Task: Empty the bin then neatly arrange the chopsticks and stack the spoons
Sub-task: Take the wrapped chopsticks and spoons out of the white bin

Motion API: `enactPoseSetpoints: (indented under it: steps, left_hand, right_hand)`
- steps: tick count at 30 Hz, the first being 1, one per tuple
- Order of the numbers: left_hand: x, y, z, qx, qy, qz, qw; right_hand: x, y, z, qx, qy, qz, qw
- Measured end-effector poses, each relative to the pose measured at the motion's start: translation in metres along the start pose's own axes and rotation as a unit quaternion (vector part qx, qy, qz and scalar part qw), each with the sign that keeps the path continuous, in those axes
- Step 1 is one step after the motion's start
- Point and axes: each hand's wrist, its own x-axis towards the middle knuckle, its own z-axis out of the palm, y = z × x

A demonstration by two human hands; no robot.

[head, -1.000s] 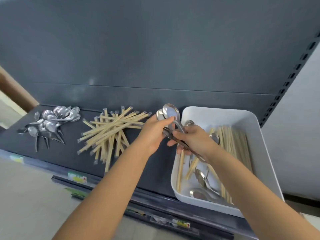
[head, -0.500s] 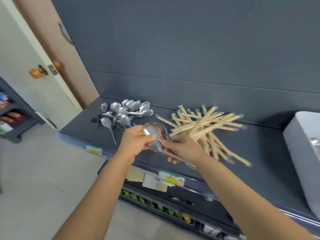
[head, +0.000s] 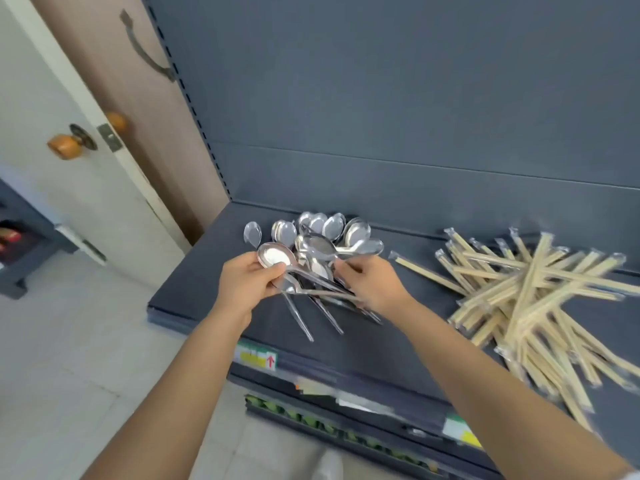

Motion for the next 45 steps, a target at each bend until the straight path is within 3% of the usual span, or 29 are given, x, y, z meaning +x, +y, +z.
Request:
enactPoseSetpoints:
  steps: [5,9,12,15,18,23,27,31,35,39,45]
  left_hand:
    - [0.079,0.009,-0.007,0.005,0.011,-0.003,1.0]
    - [0.13,0.006,-0.013,0.089,-0.044,-0.004,0.995]
    - [0.147,0.003,-0.019,0.205,-0.112,0.04,0.972]
    - [0.16,0.004,-0.026,0.268,-0.168,0.1,0.943]
    - [0.17,0.002,-0.031,0.332,-0.208,0.194,0.899]
    - [0.179,-0.002,-0.037,0.491,-0.217,0.334,0.775]
    - [0.181,-0.003,-0.042,0.472,-0.267,0.375,0.752]
    - [0.176,0.008,-0.036,0.446,-0.278,0.44,0.728]
    - [0.153,0.026,-0.012,0.448,-0.286,0.517,0.672]
    - [0.102,0.043,0.019,0.43,-0.296,0.583,0.622]
    - [-0.017,0.055,0.079,0.378,-0.308,0.654,0.579]
  right_hand:
    - [0.077,-0.004,-0.012,-0.207,-0.01,-0.023,0.978]
    - [0.12,-0.007,-0.006,-0.321,-0.075,-0.031,0.944]
    - [0.137,-0.008,0.004,-0.369,-0.083,-0.023,0.926]
    - [0.147,-0.01,0.012,-0.336,-0.032,-0.011,0.941]
    - [0.144,-0.014,0.015,-0.287,0.037,0.005,0.957]
    - [0.113,-0.026,0.026,-0.27,0.182,0.049,0.944]
    - [0.077,-0.042,0.048,-0.251,0.228,0.087,0.937]
    - [0.046,-0.052,0.064,-0.248,0.226,0.137,0.932]
    - [0.009,-0.059,0.064,-0.256,0.241,0.174,0.92]
    - [-0.04,-0.057,0.051,-0.26,0.252,0.211,0.908]
    - [-0.139,-0.03,0.005,-0.282,0.28,0.248,0.884]
